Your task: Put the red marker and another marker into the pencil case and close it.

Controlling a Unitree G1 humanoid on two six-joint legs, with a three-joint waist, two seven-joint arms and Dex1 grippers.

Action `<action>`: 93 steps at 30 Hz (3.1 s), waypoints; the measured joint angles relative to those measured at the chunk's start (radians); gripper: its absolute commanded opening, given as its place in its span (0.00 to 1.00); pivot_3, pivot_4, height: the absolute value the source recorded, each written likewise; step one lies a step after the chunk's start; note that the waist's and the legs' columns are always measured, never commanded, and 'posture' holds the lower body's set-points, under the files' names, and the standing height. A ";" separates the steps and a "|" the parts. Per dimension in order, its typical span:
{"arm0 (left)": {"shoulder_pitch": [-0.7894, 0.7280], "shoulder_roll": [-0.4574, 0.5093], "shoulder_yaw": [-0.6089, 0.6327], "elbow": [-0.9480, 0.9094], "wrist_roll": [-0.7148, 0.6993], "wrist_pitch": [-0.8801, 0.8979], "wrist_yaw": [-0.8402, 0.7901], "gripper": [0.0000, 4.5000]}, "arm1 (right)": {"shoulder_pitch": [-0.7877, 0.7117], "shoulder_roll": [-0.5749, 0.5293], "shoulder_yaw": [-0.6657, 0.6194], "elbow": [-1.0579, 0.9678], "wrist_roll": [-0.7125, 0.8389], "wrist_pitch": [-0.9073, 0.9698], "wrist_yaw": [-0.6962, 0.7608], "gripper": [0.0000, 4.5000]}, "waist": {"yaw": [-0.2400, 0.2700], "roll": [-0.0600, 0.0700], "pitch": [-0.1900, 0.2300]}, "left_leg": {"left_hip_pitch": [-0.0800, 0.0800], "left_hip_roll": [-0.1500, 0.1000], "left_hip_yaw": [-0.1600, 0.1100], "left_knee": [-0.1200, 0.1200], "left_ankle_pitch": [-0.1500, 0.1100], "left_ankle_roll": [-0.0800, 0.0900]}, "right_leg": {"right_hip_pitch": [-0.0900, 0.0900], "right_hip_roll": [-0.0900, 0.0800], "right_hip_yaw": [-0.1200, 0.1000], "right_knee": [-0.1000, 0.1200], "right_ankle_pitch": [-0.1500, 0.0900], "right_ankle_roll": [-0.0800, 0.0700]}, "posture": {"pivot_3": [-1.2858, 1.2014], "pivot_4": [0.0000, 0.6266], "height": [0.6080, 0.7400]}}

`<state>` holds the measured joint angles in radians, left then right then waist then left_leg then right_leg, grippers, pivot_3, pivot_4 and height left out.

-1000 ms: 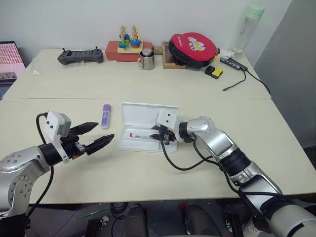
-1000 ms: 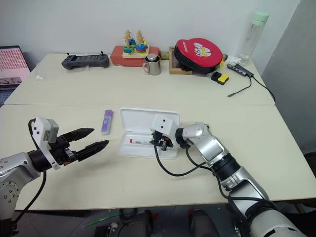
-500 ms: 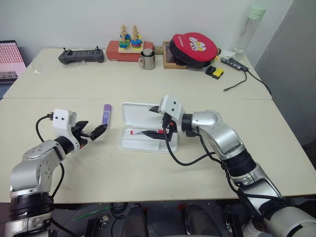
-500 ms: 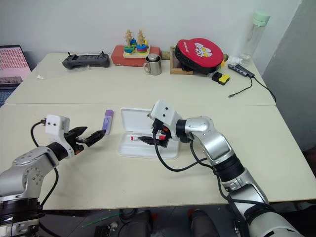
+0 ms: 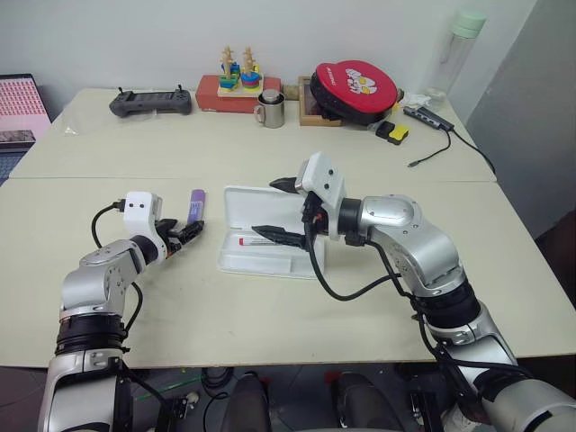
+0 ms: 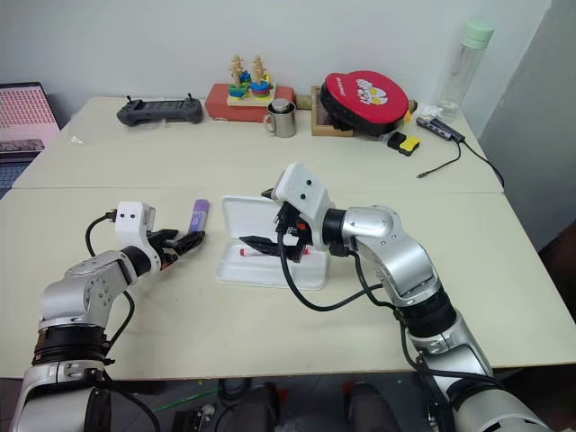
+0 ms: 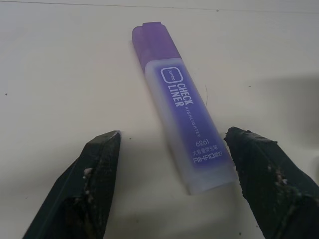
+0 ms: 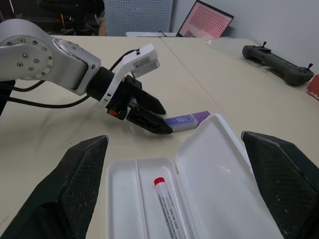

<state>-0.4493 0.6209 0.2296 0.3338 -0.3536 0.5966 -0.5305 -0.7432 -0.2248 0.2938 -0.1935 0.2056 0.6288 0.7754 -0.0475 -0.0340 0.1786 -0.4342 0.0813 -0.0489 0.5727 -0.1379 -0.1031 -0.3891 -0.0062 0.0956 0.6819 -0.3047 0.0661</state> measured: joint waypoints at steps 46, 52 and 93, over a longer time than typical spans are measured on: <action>-0.241 0.309 -0.381 0.004 0.088 -0.462 -1.052 0.27 | 0.186 -0.273 -0.119 -0.246 0.269 0.147 0.078 1.00 | -0.002 0.000 0.003 | -0.002 0.001 0.001 -0.001 -0.002 0.000 | -0.002 0.001 0.000 -0.001 -0.004 -0.005 | 0.52 0.24 1.00; -0.267 0.292 -0.472 0.087 0.158 -0.541 -1.076 0.27 | 0.222 -0.277 -0.121 -0.294 0.288 0.174 0.025 1.00 | -0.005 0.000 0.003 | -0.003 0.001 0.001 -0.001 -0.002 0.000 | -0.002 0.001 0.000 -0.001 -0.004 -0.005 | 0.52 0.24 1.00; -0.183 -0.169 -0.323 -0.269 -0.033 -0.195 -0.601 0.99 | 0.251 -0.068 -0.327 0.070 0.004 0.349 -0.655 1.00 | -0.001 0.000 0.003 | -0.002 0.000 -0.001 0.002 -0.002 0.000 | 0.000 0.001 0.001 0.001 -0.001 -0.004 | 0.52 0.24 1.00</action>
<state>-0.6318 0.4523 -0.0930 0.0645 -0.3871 0.4014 -1.1314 -0.4921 -0.2925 -0.0337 -0.1234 0.2096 0.9773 0.1200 -0.0485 -0.0336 0.1816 -0.4358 0.0811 -0.0496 0.5746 -0.1395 -0.1028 -0.3886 -0.0052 0.0965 0.6828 -0.3056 0.0617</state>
